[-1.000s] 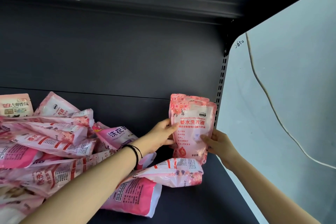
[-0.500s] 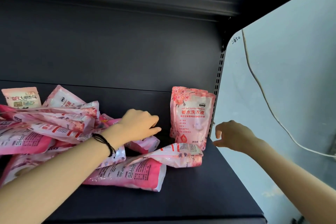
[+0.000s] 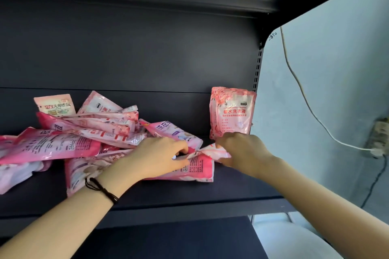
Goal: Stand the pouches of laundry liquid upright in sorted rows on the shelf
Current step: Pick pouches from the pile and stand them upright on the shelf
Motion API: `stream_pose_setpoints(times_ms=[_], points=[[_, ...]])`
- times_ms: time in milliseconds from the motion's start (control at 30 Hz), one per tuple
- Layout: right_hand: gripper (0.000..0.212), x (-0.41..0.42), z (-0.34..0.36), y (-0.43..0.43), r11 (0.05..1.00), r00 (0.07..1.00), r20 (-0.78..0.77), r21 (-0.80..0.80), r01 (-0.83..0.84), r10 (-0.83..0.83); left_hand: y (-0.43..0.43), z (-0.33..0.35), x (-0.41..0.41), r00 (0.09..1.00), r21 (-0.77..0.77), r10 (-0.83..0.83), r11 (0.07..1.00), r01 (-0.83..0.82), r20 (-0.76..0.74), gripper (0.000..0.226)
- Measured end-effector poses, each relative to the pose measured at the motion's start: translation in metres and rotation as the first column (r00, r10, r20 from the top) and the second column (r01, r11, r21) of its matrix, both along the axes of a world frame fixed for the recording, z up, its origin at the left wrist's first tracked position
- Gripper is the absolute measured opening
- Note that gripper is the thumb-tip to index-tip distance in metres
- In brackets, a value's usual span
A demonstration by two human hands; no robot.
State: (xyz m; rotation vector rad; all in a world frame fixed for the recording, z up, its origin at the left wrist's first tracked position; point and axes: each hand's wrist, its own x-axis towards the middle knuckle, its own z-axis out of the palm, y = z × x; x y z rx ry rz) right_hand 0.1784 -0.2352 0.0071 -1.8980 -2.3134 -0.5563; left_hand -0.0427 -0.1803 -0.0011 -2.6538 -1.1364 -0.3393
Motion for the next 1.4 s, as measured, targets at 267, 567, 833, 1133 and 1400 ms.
stream_pose_setpoints(times_ms=[267, 567, 833, 1133, 1400], points=[[0.021, -0.029, -0.036, 0.038, 0.963, 0.932, -0.256, 0.145, -0.227, 0.259, -0.005, -0.032, -0.002, 0.936, -0.137, 0.055, 0.991, -0.007, 0.348, 0.030], [0.017, 0.003, -0.008, 0.050, 0.948, 0.373, -0.890, 0.309, 0.070, 0.263, 0.016, -0.039, 0.019, 0.688, -0.276, 0.149, 0.958, 0.077, 0.710, 0.061], [0.015, 0.054, 0.006, 0.051, 0.950, -0.185, -0.932, 0.308, 0.047, 0.311, 0.032, -0.028, 0.093, 0.206, -0.464, 0.415, 0.797, 0.387, 0.886, 0.065], [0.020, 0.112, -0.021, 0.062, 0.962, -0.236, -0.940, 0.266, -0.058, 0.246, 0.052, -0.039, 0.156, 0.060, -0.427, 0.465, 0.745, 0.513, 0.883, 0.034], [0.037, 0.130, -0.069, 0.072, 0.975, -0.217, -0.975, 0.092, -0.202, 0.047, 0.055, -0.044, 0.192, 0.030, -0.491, 0.542, 0.733, 0.471, 0.840, 0.024]])
